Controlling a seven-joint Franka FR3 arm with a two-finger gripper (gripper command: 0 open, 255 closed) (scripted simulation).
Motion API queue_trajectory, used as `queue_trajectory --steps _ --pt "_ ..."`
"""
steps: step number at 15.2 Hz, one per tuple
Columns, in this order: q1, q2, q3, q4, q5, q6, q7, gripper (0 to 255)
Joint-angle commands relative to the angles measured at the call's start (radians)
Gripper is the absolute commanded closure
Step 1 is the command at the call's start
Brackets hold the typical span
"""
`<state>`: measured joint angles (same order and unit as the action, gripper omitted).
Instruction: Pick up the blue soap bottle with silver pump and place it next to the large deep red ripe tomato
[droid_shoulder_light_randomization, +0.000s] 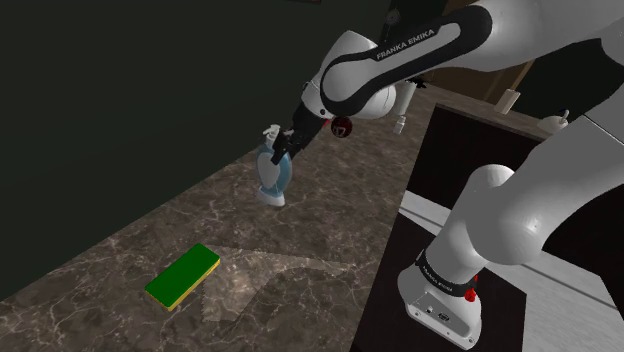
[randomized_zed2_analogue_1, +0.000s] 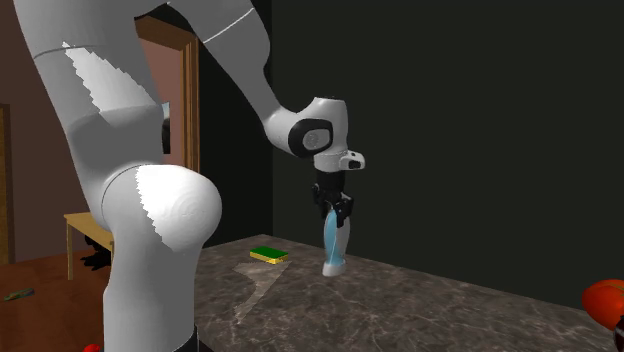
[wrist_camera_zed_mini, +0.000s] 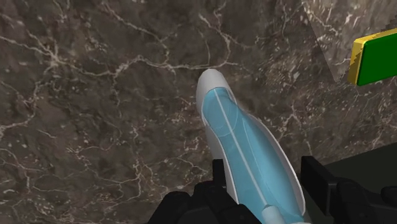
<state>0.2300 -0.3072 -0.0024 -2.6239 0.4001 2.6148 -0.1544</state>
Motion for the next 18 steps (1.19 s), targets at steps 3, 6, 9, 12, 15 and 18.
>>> queue_trajectory --steps 3,6,9,12,15,18 --pt "-0.015 -0.035 0.007 0.029 -0.031 -0.061 0.032 255" --pt "-0.024 -0.060 0.011 0.049 -0.049 -0.106 0.051 255" --pt "-0.031 -0.082 0.013 0.072 -0.065 -0.150 0.069 255" --pt "-0.038 -0.102 0.015 0.097 -0.079 -0.194 0.084 255" --pt "-0.043 -0.119 0.017 0.124 -0.091 -0.237 0.098 255" --pt "-0.048 -0.134 0.018 0.152 -0.101 -0.279 0.112 255"
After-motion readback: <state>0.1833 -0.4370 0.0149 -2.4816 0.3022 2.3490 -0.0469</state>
